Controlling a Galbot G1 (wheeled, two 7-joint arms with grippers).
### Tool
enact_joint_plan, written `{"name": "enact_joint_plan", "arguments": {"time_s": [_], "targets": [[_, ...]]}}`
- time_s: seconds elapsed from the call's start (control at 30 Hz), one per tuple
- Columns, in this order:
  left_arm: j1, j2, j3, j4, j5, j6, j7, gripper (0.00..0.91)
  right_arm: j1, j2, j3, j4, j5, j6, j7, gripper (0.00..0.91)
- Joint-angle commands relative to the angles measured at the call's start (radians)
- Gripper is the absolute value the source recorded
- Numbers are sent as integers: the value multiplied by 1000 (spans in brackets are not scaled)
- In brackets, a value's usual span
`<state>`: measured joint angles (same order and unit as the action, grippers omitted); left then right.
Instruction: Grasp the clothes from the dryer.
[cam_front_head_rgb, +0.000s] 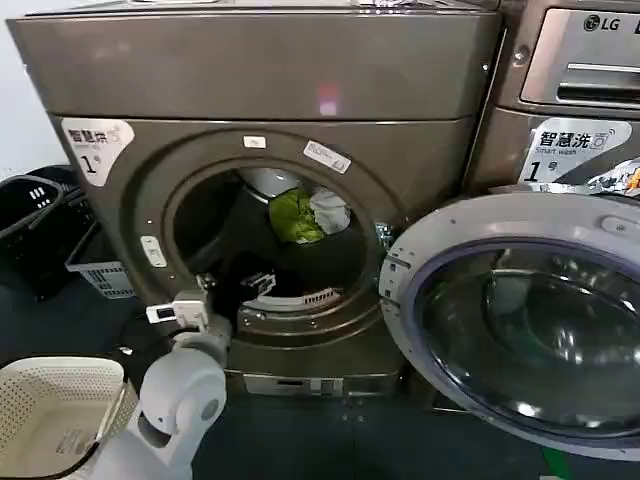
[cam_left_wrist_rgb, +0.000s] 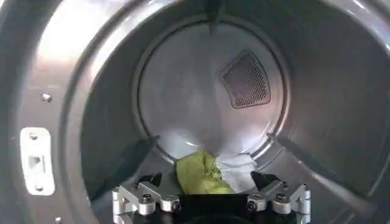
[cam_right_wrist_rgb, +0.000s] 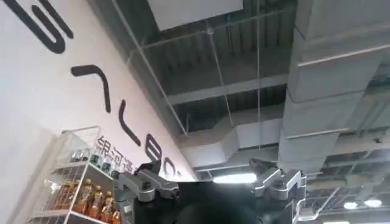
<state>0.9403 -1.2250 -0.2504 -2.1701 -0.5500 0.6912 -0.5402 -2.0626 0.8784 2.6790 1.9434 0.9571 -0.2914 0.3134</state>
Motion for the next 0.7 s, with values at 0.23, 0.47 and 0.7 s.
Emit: {"name": "enact_joint_plan", "arguments": {"time_s": [0.23, 0.47, 0.7], "targets": [[2, -1, -2, 1, 0, 0, -1, 907, 1, 3, 0, 4, 0, 0, -3, 907], [2, 0, -5, 0, 1, 0, -1, 907, 2, 4, 0, 9, 0, 6, -9, 907], [-7, -1, -8, 13, 2, -3, 0, 907, 1, 6, 2, 11, 1, 2, -14, 907]]}}
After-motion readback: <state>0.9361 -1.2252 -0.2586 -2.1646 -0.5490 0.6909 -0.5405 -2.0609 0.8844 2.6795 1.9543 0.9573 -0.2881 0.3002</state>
